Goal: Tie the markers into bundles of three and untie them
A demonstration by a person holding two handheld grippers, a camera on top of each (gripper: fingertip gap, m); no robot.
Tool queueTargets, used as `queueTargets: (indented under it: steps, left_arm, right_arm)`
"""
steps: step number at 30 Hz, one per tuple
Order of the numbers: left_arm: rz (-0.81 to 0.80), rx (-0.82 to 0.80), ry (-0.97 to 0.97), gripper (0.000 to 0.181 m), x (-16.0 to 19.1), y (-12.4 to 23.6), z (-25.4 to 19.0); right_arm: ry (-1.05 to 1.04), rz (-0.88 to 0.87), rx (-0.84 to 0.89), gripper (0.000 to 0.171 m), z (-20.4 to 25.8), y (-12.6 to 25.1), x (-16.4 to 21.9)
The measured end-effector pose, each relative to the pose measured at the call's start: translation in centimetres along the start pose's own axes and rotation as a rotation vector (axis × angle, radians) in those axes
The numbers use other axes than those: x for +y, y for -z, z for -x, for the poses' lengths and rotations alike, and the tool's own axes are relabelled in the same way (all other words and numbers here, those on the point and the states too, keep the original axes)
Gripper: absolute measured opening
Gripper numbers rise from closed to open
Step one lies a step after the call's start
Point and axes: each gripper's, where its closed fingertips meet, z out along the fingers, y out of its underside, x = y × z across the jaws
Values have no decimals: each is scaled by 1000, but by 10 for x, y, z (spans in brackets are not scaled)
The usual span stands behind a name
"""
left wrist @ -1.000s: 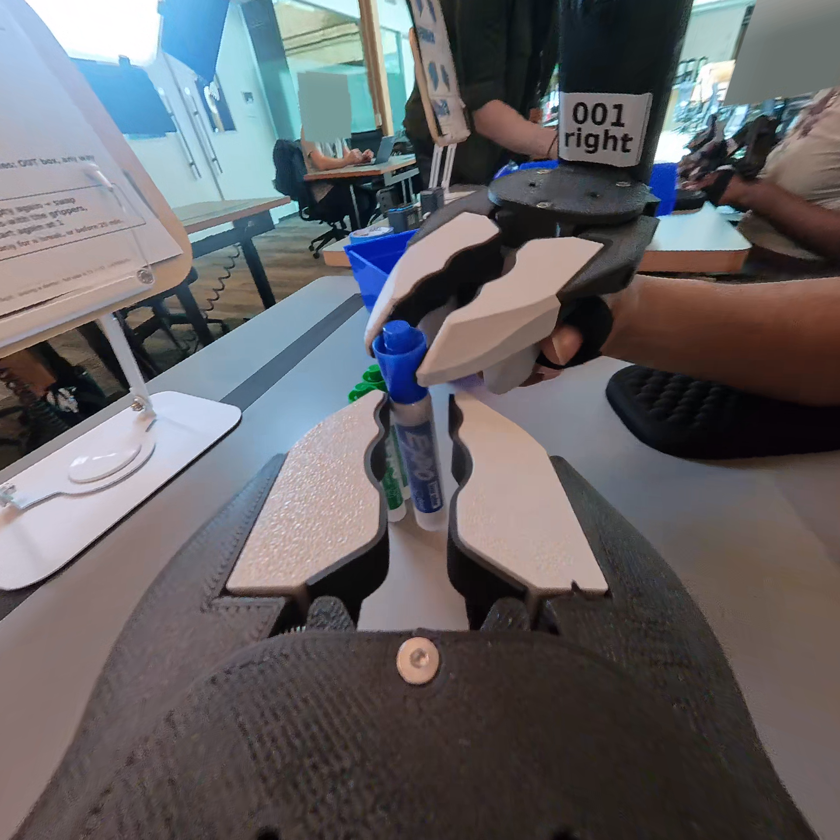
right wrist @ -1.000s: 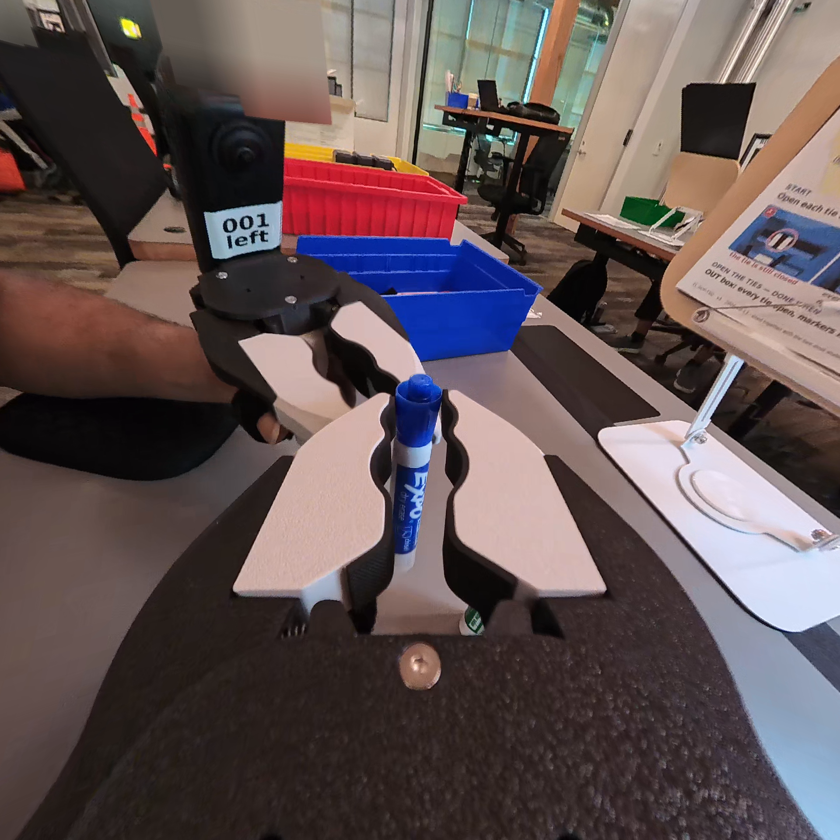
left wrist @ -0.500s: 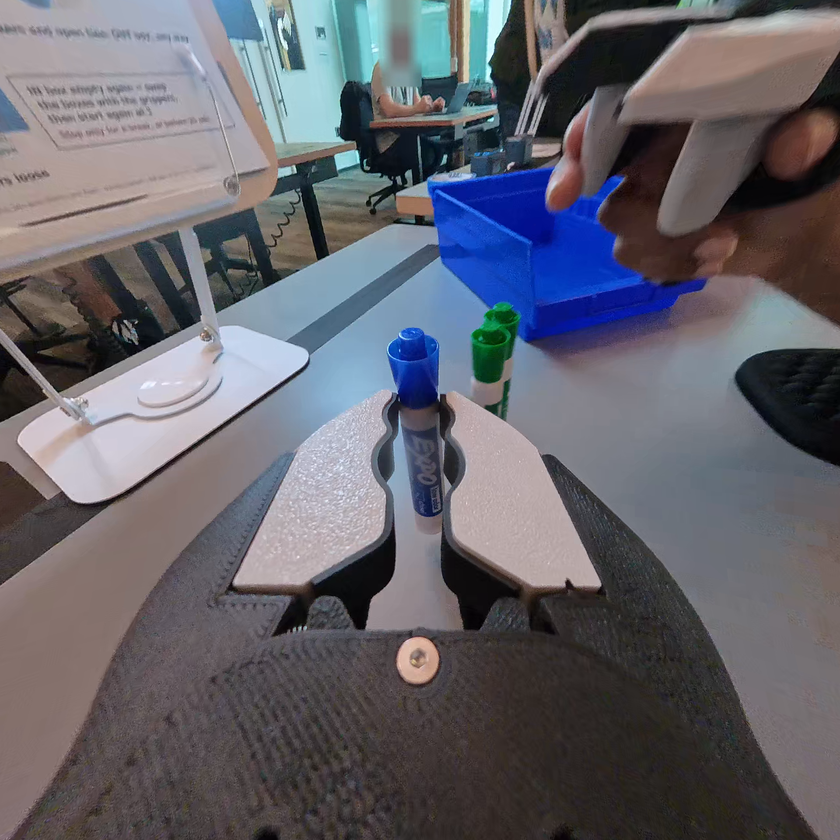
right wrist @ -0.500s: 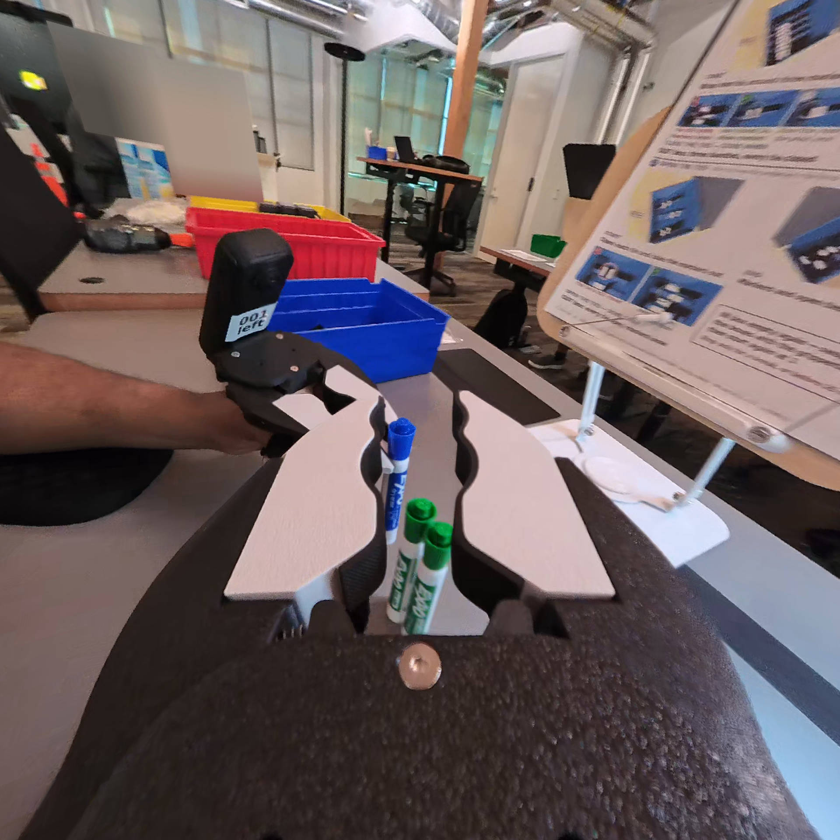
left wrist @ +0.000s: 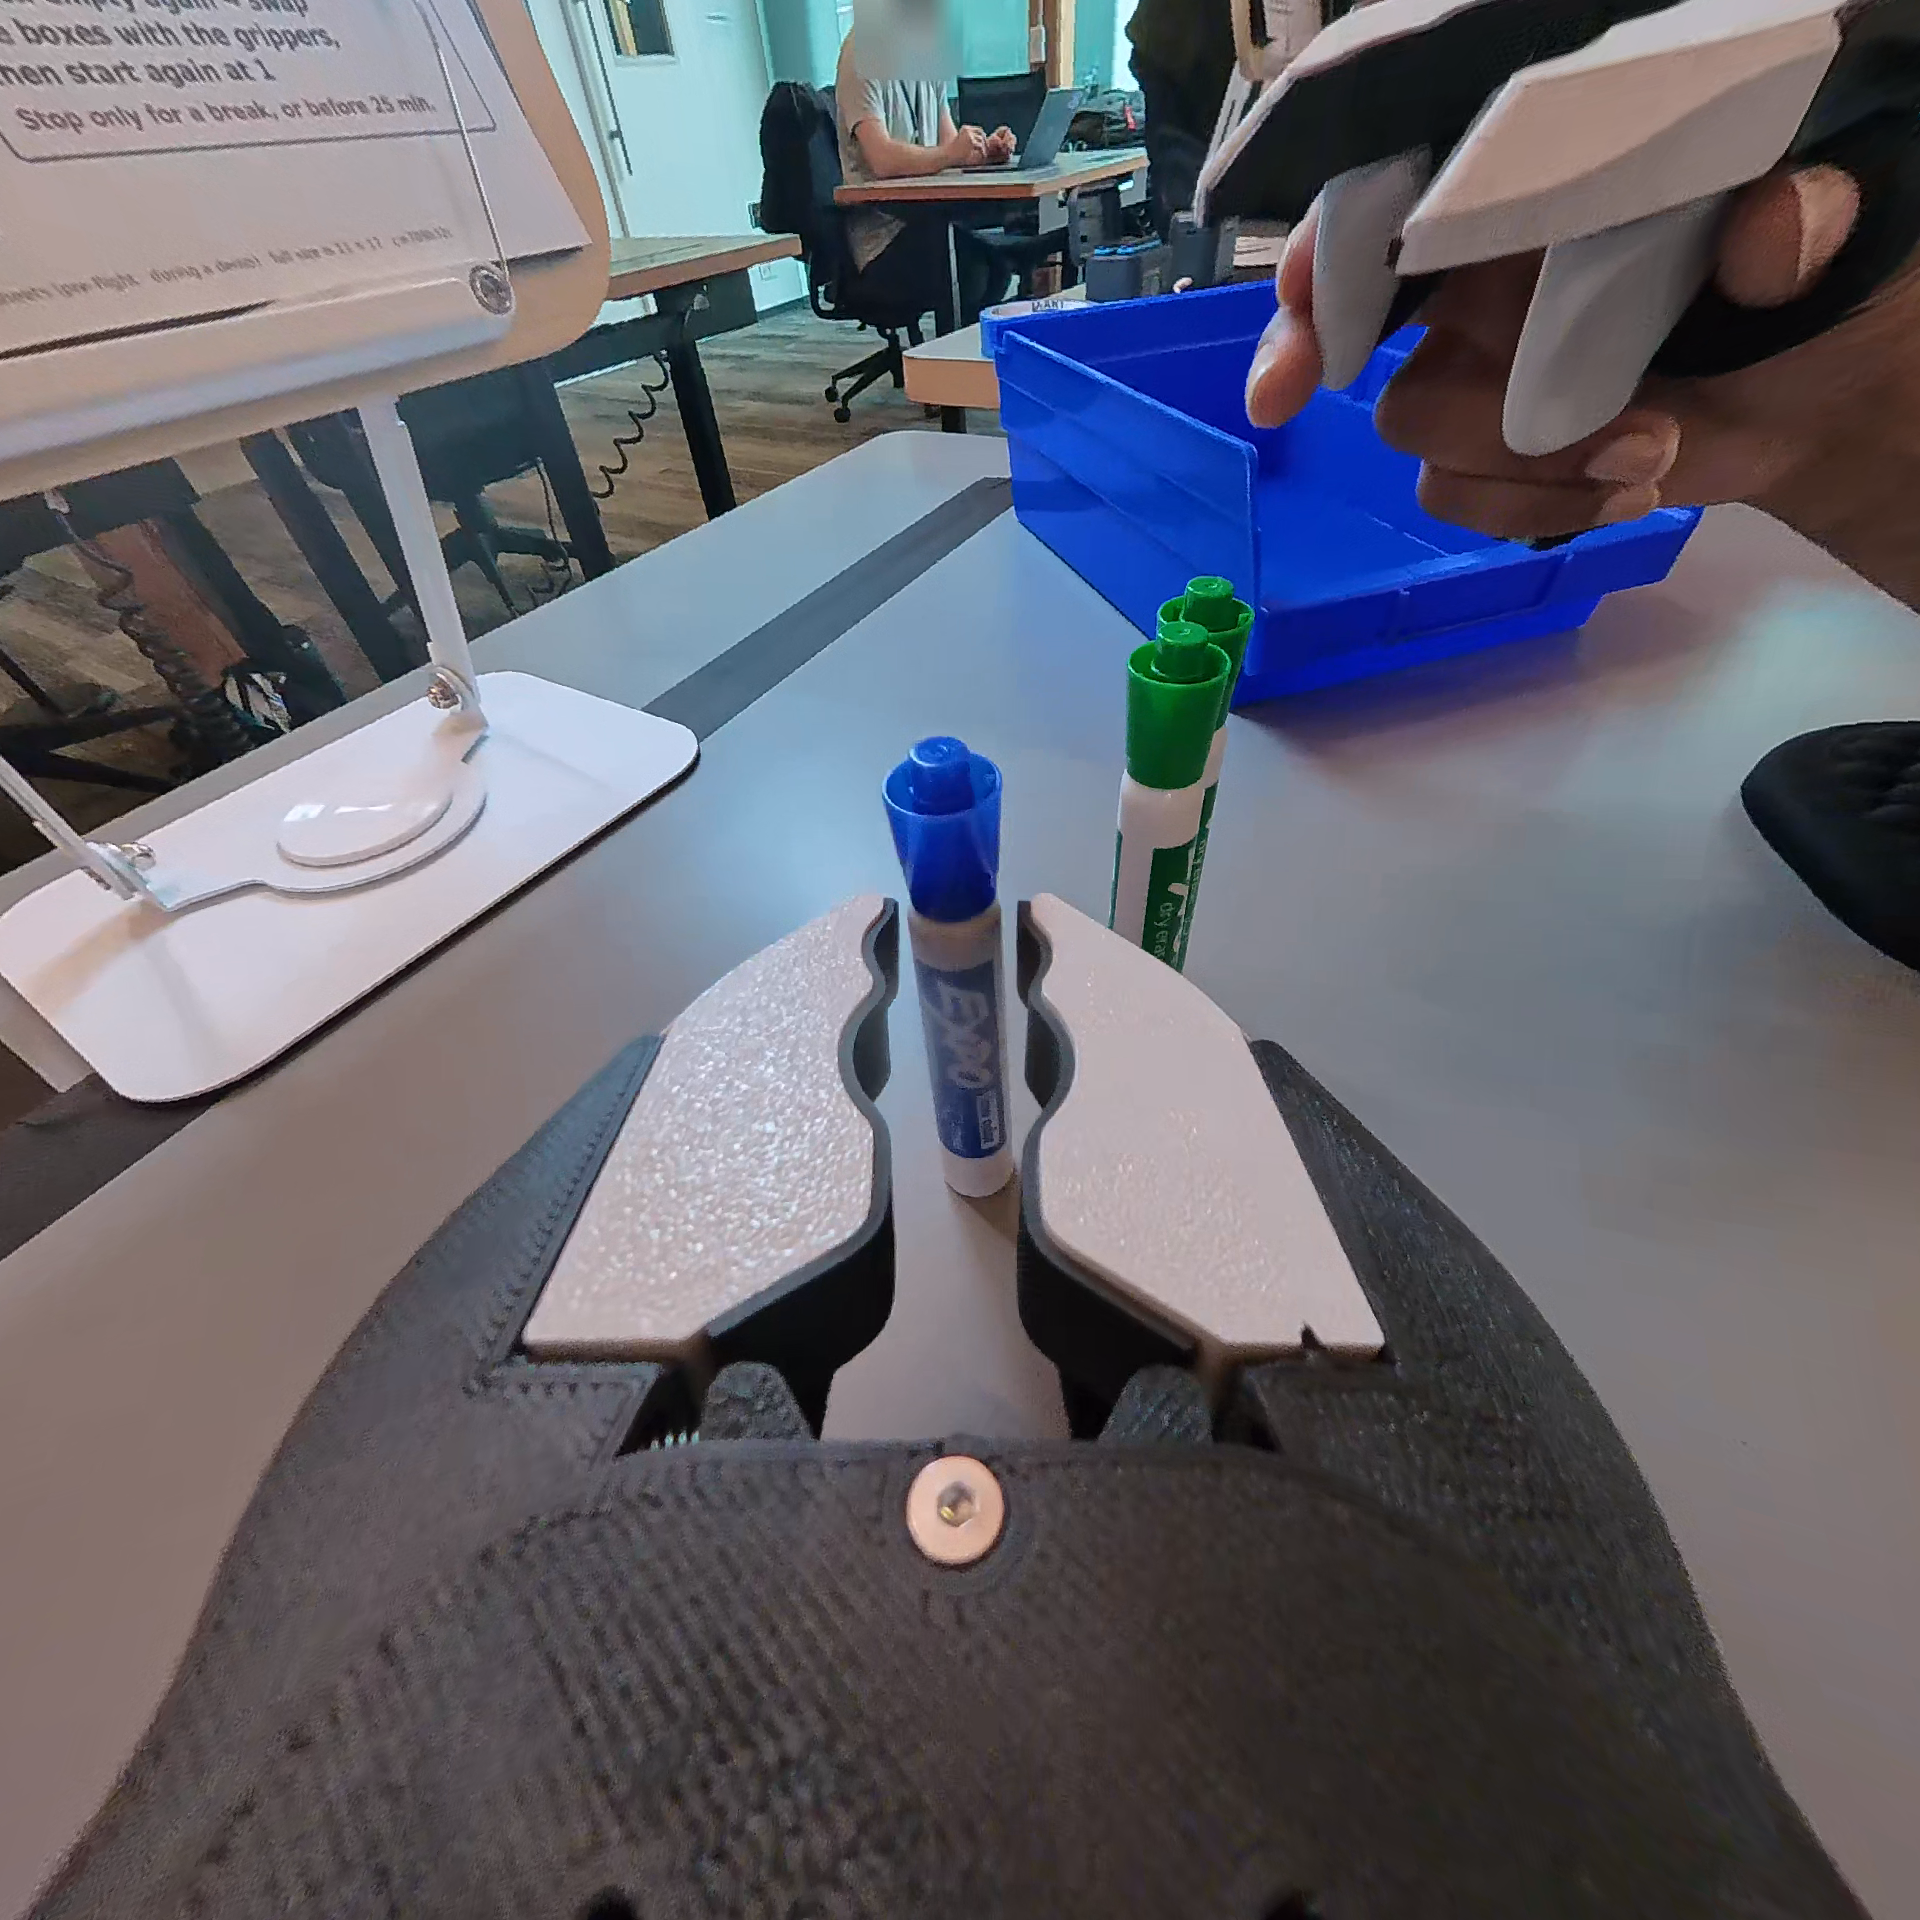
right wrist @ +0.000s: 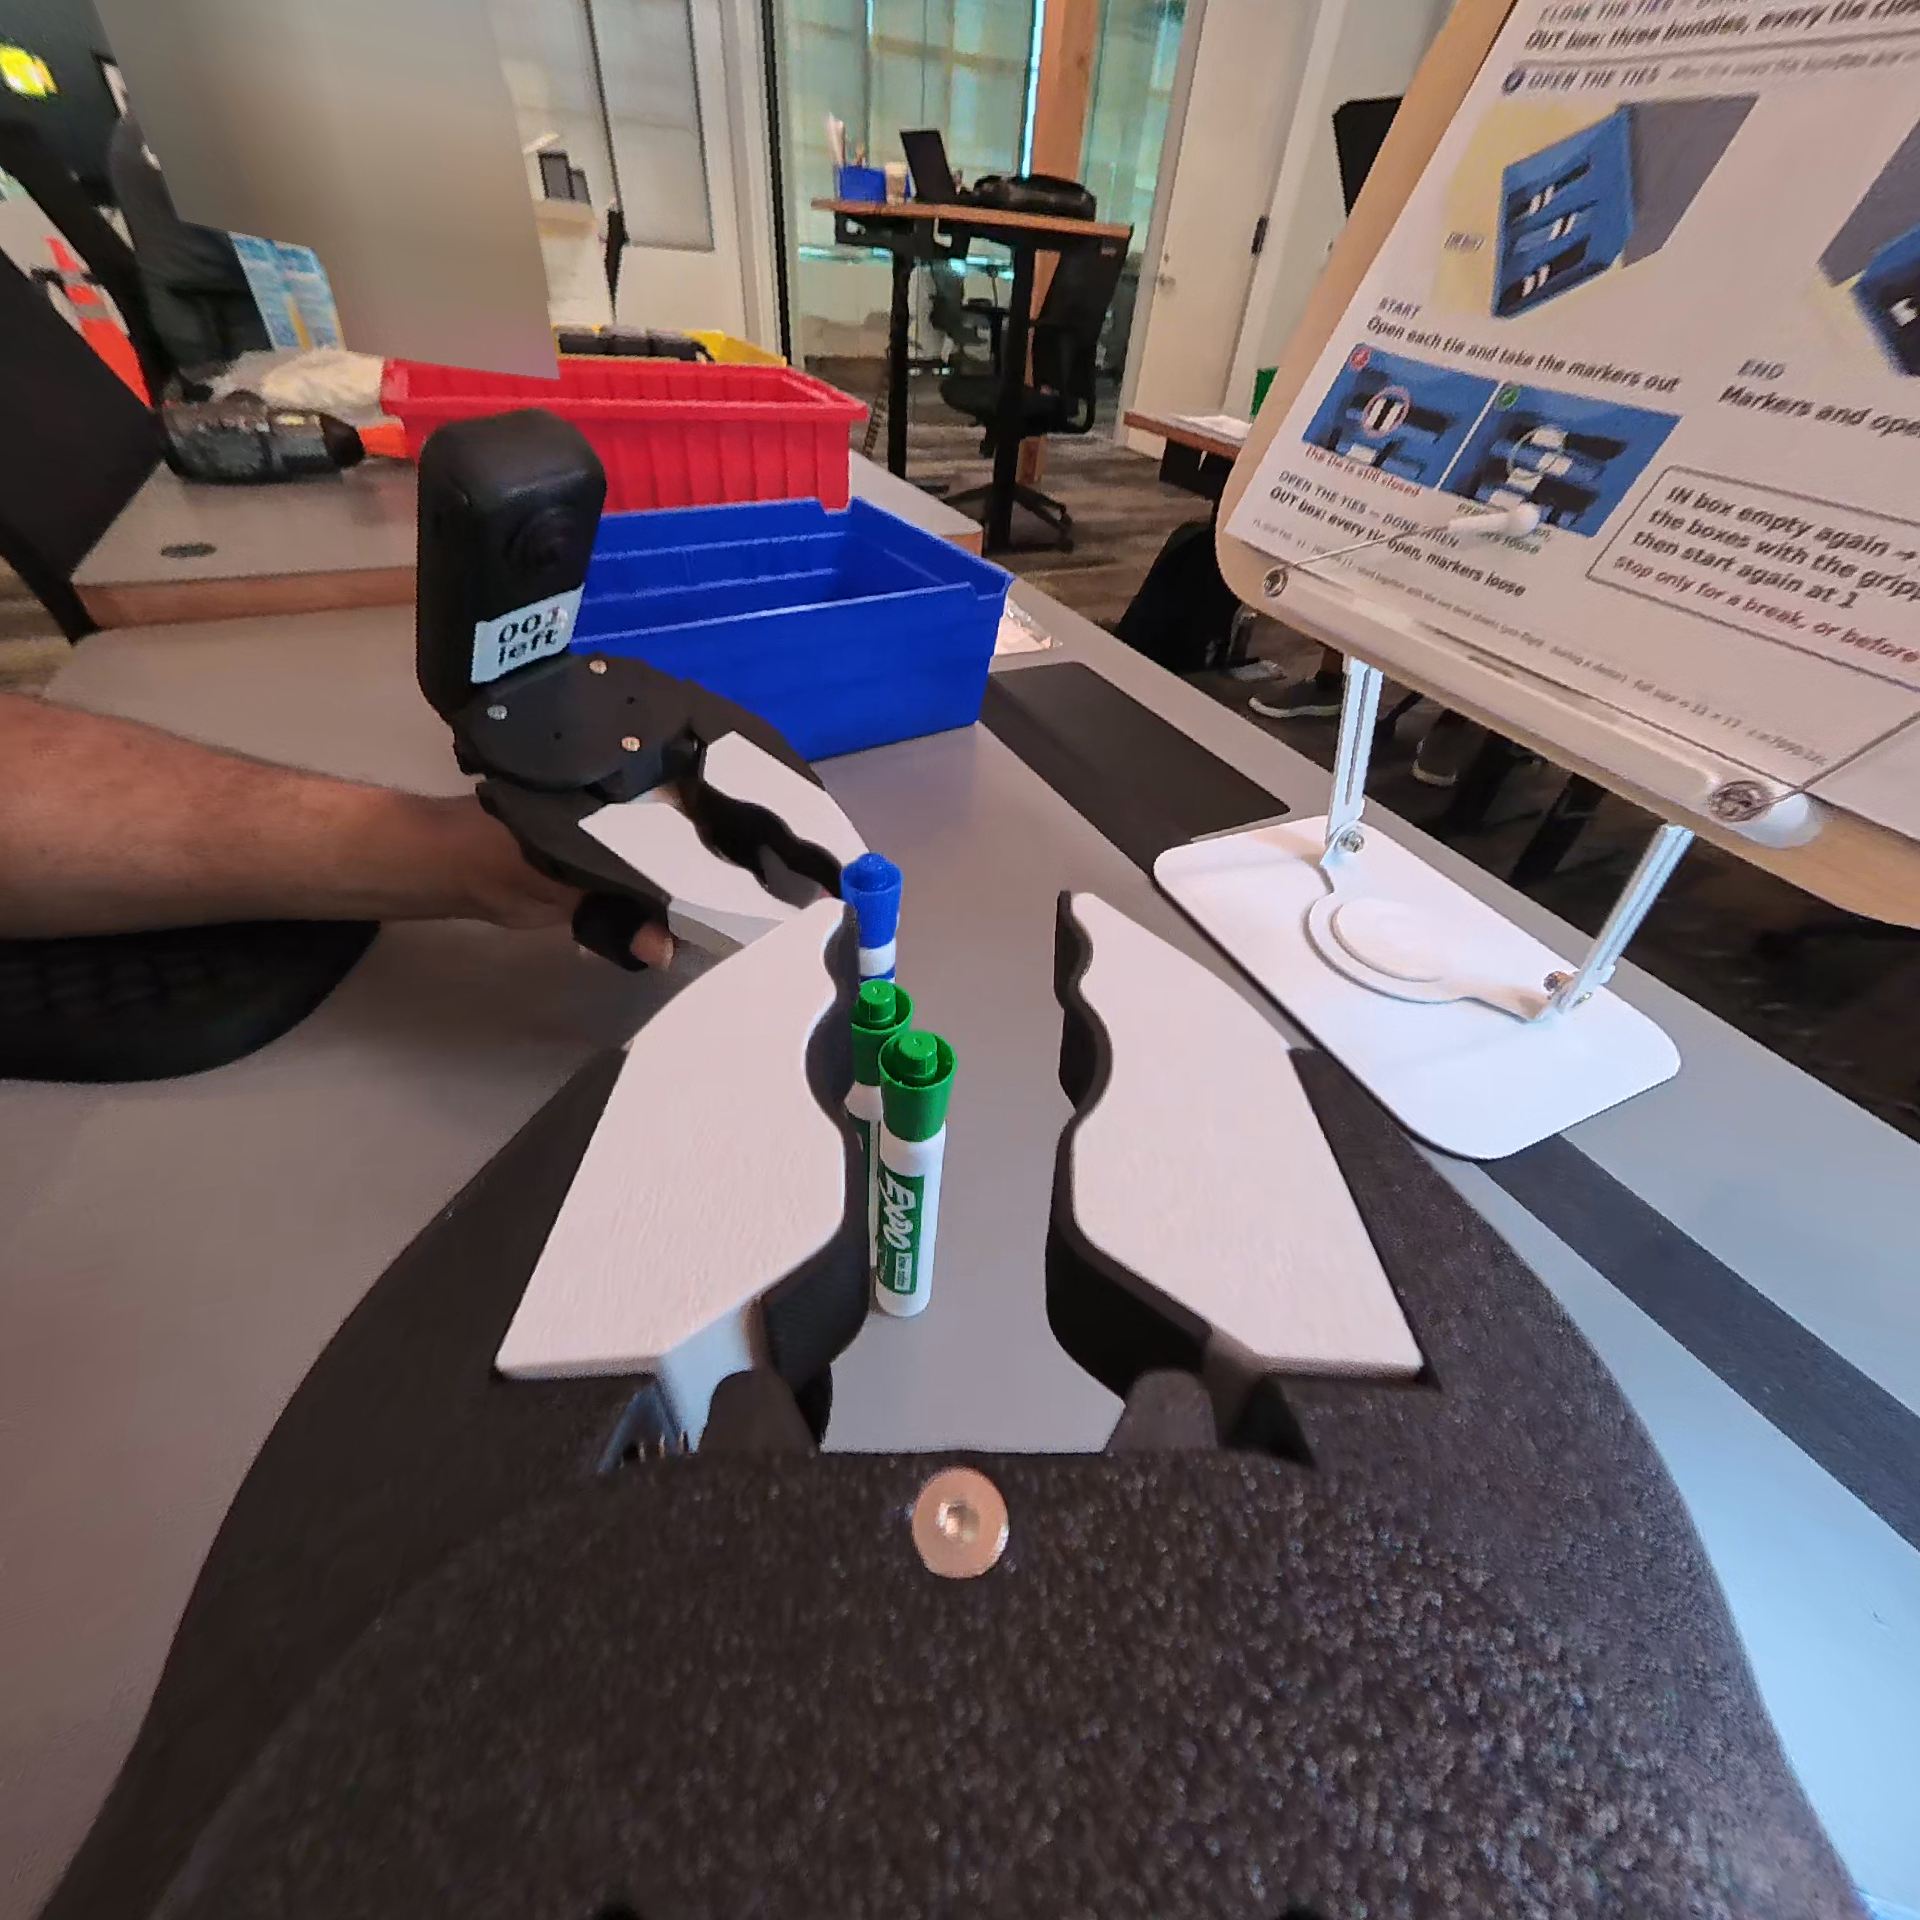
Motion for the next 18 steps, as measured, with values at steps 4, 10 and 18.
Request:
queueTargets:
  steps: [4,10,18]
  left_arm:
    - [1,19,7,28,-1,0,-2]
    - [-66,-2,-15,41,-16,16,-1]
    - [-114,15,-19,38,-27,36,-15]
  right_arm:
    - [11,23,-12,37,3,-3,5]
    - [49,107,-25,37,6,-9,22]
    - [62,205,-52,40,8,-18,49]
